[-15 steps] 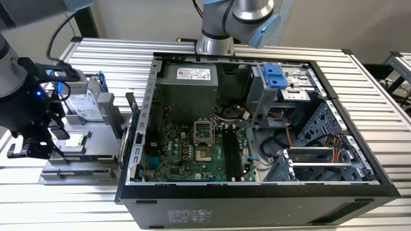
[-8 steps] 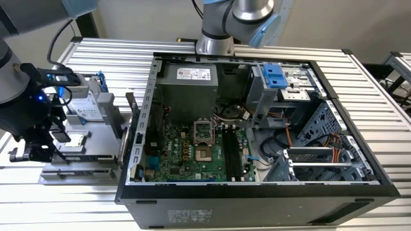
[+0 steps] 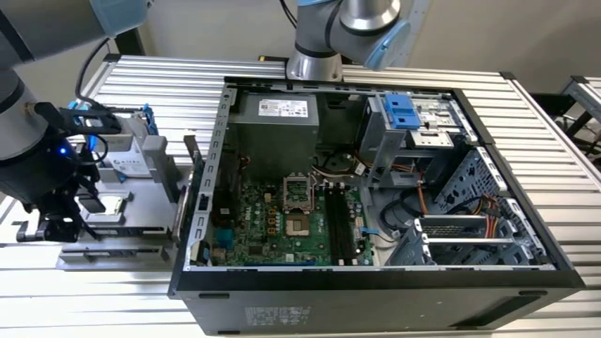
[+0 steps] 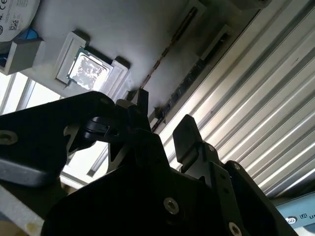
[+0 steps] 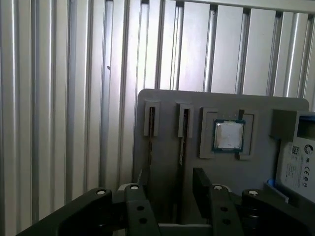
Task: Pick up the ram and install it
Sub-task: 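Pick up the ram and move it above insertion slot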
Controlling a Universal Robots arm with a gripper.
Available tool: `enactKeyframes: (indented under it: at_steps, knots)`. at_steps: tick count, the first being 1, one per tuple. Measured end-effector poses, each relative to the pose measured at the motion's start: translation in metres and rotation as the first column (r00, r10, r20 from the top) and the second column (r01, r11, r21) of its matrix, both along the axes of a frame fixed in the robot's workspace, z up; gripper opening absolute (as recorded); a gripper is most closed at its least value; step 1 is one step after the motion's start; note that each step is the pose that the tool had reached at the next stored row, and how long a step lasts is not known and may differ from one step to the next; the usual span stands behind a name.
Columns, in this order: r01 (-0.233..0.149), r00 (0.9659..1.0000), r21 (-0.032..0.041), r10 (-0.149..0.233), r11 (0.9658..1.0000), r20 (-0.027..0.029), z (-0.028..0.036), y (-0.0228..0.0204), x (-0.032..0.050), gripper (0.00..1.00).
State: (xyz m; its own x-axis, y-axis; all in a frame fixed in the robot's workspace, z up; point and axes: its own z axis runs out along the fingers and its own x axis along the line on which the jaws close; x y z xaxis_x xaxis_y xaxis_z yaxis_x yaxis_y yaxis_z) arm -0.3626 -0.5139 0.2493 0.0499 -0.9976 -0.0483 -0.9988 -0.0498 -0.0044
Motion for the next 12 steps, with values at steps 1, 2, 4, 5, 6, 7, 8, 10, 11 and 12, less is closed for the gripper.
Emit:
enactKeyframes:
  at_steps: [1,2,4,5,6,7,8,10,11,12]
  knots:
    - [0.000,1.0000,-0.0039,0.000,1.0000,-0.0028,-0.0004,0.0000,0.0000,1.00]
    - [0.000,1.0000,-0.0082,0.000,1.0000,-0.0056,-0.0009,0.0000,0.0000,1.00]
    - [0.000,1.0000,-0.0151,0.000,0.9999,-0.0070,-0.0028,0.0000,0.0000,1.00]
    - [0.000,1.0000,-0.0172,0.000,0.9999,-0.0071,-0.0042,0.0000,0.0000,1.00]
    - [0.000,1.0000,-0.0196,0.000,0.9998,-0.0070,-0.0055,0.0000,0.0000,1.00]
    - [0.000,1.0000,-0.0226,0.000,0.9997,-0.0071,-0.0070,0.0000,0.0000,1.00]
    - [0.000,1.0000,-0.0240,0.000,0.9997,-0.0071,-0.0083,0.0000,0.0000,1.00]
    - [0.000,1.0000,-0.0244,0.000,0.9997,-0.0072,-0.0106,0.0000,0.0000,1.00]
    - [0.000,1.0000,-0.0244,0.000,0.9997,-0.0071,-0.0116,0.0000,-0.0001,1.00]
    - [0.001,1.0000,-0.0245,-0.001,0.9997,-0.0071,-0.0125,0.0000,-0.0001,1.00]
